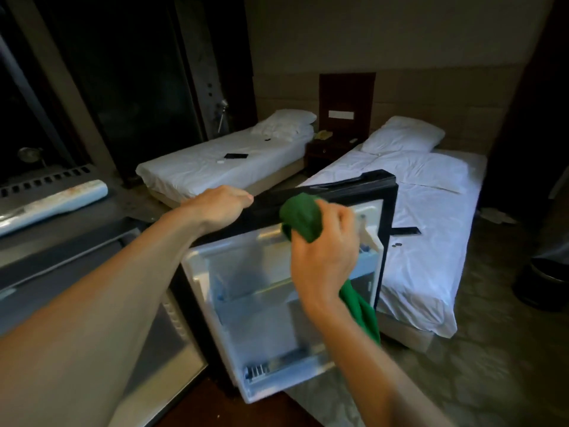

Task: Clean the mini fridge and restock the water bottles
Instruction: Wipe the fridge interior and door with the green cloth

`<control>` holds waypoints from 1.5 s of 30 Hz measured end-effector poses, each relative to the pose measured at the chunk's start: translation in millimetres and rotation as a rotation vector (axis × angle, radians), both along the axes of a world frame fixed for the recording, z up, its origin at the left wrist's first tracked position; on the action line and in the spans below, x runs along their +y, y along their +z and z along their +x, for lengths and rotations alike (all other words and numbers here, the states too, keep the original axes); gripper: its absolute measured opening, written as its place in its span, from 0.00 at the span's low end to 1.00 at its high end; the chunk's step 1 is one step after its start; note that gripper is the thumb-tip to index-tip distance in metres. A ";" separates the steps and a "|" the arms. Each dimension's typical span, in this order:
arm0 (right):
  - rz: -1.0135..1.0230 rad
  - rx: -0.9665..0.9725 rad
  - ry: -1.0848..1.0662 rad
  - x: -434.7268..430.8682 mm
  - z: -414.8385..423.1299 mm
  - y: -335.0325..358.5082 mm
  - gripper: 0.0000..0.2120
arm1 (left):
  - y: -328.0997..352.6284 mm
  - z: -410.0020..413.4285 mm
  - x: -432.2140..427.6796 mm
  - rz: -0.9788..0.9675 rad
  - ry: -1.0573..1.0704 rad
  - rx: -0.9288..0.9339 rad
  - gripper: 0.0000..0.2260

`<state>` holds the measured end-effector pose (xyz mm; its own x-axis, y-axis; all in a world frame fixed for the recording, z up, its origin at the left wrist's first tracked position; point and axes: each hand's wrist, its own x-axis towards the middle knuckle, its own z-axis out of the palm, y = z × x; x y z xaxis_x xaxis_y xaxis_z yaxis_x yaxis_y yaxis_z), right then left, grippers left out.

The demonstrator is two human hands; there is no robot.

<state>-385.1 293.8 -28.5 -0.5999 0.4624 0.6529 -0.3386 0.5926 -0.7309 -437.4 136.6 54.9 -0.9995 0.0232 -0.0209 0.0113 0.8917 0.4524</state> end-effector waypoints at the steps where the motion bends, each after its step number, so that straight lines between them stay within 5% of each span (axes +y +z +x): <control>1: 0.079 0.058 0.025 -10.5 2.6 -4.0 0.20 | 0.3 -1.9 0.2 0.029 -0.011 -0.004 0.13; 4: 0.399 0.229 0.251 -34.4 11.0 -15.6 0.19 | -0.9 -2.6 2.1 0.024 -0.028 -0.010 0.15; 8: 0.788 0.208 0.408 -32.6 16.2 -29.5 0.18 | -5.2 1.2 4.1 -0.082 0.004 0.031 0.16; 12: 0.701 0.036 0.275 9.3 10.3 -43.6 0.21 | -5.9 6.6 4.6 -0.154 0.026 0.057 0.16; 18: 0.312 -0.301 -0.114 83.7 -12.4 -28.1 0.20 | -4.3 9.7 7.6 -0.186 0.018 0.079 0.16; 23: 0.164 -0.261 -0.165 46.0 -8.7 -30.6 0.19 | -4.9 9.6 5.9 -0.197 0.008 0.097 0.15; 32: 0.601 0.083 0.340 -66.8 23.6 -45.5 0.15 | -9.7 9.9 10.8 -0.292 0.069 0.171 0.20; 36: 0.681 0.033 0.189 -4.4 6.6 -45.7 0.19 | -10.7 13.5 12.0 -0.321 0.080 0.211 0.20; 41: 0.488 -0.311 -0.156 87.5 -24.8 -25.2 0.19 | -10.0 10.1 10.8 -0.304 0.051 0.210 0.18; 45: 0.406 -0.311 -0.178 88.2 -30.7 -29.7 0.21 | -10.7 11.8 9.5 -0.290 0.054 0.219 0.17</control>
<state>-415.8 381.9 -58.2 -0.7288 0.3216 0.6045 -0.0115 0.8769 -0.4805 -425.6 146.1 44.2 -0.9806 -0.0054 0.1959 0.0291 0.9846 0.1725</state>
